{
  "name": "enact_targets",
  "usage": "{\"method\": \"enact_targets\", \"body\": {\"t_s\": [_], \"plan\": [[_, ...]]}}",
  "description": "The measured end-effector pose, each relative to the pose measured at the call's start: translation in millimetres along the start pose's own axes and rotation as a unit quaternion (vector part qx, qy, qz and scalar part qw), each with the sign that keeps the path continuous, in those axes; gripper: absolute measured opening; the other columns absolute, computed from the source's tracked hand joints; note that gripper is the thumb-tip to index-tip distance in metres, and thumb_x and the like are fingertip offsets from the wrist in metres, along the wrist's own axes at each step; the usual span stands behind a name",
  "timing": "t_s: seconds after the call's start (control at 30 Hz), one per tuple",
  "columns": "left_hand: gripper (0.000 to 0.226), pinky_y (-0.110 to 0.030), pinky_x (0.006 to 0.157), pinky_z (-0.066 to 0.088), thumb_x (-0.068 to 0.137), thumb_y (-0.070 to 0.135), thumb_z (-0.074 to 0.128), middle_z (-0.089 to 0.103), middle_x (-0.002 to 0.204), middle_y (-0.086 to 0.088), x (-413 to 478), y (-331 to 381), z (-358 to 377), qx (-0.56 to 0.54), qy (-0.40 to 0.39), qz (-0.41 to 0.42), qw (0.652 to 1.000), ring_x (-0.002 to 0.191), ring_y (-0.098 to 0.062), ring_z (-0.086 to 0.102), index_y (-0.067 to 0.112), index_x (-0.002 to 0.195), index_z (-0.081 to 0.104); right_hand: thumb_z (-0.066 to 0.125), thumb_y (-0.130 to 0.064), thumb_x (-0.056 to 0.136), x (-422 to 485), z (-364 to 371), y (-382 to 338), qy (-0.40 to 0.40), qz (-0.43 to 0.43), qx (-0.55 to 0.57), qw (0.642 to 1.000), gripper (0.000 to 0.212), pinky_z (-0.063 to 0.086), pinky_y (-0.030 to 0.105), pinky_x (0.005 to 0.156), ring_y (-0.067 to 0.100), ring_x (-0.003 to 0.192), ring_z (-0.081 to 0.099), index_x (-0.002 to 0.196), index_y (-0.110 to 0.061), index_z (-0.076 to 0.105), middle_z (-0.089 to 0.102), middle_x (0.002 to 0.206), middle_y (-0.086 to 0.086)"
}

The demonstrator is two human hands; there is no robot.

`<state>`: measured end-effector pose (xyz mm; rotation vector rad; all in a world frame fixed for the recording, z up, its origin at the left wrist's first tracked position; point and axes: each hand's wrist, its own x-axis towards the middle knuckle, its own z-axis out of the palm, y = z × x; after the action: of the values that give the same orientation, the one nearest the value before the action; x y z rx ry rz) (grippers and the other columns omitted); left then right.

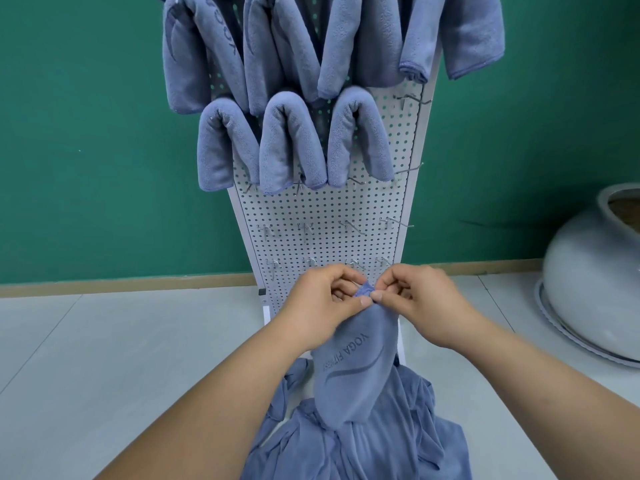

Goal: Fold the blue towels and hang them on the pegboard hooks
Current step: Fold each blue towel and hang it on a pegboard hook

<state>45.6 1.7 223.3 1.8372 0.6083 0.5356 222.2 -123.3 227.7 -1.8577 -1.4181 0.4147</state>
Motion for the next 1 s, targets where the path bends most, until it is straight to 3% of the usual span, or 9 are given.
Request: {"method": "enact_targets", "body": {"t_s": [0.13,0.23,0.37,0.53,0.6,0.67,0.8,0.9,1.0], "plan": [[0.017,-0.019,0.071,0.052,0.082,0.021,0.090,0.072,0.077,0.012,0.5,-5.2,-2.0,0.070,-0.006,0.023,0.997,0.066,-0.001,0.058,0.025,0.092,0.077,0.083,-0.034,0.090,1.0,1.9,-1.9,0.000,-0.008,-0.002,1.000,0.012,0.052,0.025,0.064,0.010,0.068,0.064,0.082,-0.030,0.073,0.071,0.073,-0.010],[0.012,-0.021,0.074,0.055,0.085,0.024,0.088,0.075,0.080,0.010,-0.1,-7.6,-4.2,0.091,-0.026,0.038,0.995,0.070,-0.002,0.063,0.026,0.092,0.079,0.084,-0.033,0.088,1.0,0.3,-2.8,-0.010,-0.002,0.017,1.000,0.013,0.051,0.023,0.064,0.010,0.068,0.063,0.080,-0.029,0.075,0.072,0.074,-0.007],[0.007,-0.029,0.074,0.057,0.089,0.029,0.085,0.075,0.079,0.008,-1.6,-7.5,-6.6,0.115,-0.039,0.044,0.992,0.069,-0.003,0.063,0.028,0.090,0.078,0.084,-0.030,0.089,0.8,0.5,-2.7,-0.045,0.025,0.104,0.993,0.012,0.053,0.032,0.070,0.010,0.069,0.061,0.081,-0.025,0.078,0.074,0.078,0.007],[0.017,-0.020,0.072,0.051,0.095,0.023,0.078,0.072,0.078,0.014,0.5,1.0,-12.0,0.097,0.019,0.088,0.991,0.071,0.000,0.061,0.036,0.086,0.074,0.075,-0.025,0.098,-0.2,-6.1,0.6,-0.091,0.039,0.184,0.978,0.009,0.042,0.025,0.067,0.015,0.068,0.050,0.104,-0.020,0.070,0.061,0.069,0.001],[0.019,-0.019,0.072,0.050,0.097,0.020,0.075,0.071,0.078,0.012,2.0,3.6,-18.6,0.079,0.063,0.099,0.990,0.072,-0.001,0.059,0.035,0.085,0.073,0.074,-0.025,0.099,-0.7,-9.0,7.2,-0.119,0.051,0.179,0.975,0.012,0.043,0.029,0.071,0.017,0.070,0.053,0.108,-0.021,0.067,0.063,0.071,0.004],[0.014,-0.024,0.072,0.051,0.097,0.021,0.074,0.071,0.079,0.006,3.3,2.9,-28.9,0.069,0.103,0.100,0.987,0.072,-0.005,0.059,0.030,0.087,0.074,0.074,-0.030,0.099,-1.0,-11.6,17.9,-0.130,0.055,0.138,0.980,0.008,0.049,0.037,0.077,0.017,0.075,0.060,0.101,-0.024,0.069,0.069,0.081,0.012],[0.010,-0.025,0.070,0.050,0.095,0.016,0.076,0.069,0.076,0.004,8.5,-7.2,-57.7,0.011,0.207,0.079,0.975,0.070,-0.009,0.057,0.019,0.085,0.075,0.074,-0.045,0.096,-2.7,-26.2,42.3,-0.104,0.047,-0.036,0.993,0.017,0.056,0.043,0.092,0.007,0.087,0.068,0.088,-0.031,0.070,0.073,0.087,-0.011],[0.010,-0.032,0.074,0.050,0.095,0.019,0.076,0.073,0.082,-0.002,10.9,-23.1,-83.6,0.014,0.271,0.048,0.961,0.074,-0.012,0.060,0.018,0.085,0.076,0.076,-0.053,0.090,-4.4,-45.7,55.6,-0.041,0.057,-0.132,0.989,0.017,0.055,0.037,0.082,0.001,0.083,0.065,0.083,-0.039,0.070,0.071,0.083,-0.021],[0.008,-0.031,0.076,0.052,0.096,0.026,0.076,0.074,0.084,0.006,8.7,-39.9,-93.3,0.064,0.270,0.028,0.960,0.077,-0.011,0.065,0.025,0.088,0.077,0.072,-0.050,0.094,-3.2,-56.9,68.2,-0.024,0.062,-0.209,0.976,0.011,0.054,0.039,0.081,0.009,0.090,0.063,0.088,-0.042,0.067,0.070,0.083,-0.023]]}}
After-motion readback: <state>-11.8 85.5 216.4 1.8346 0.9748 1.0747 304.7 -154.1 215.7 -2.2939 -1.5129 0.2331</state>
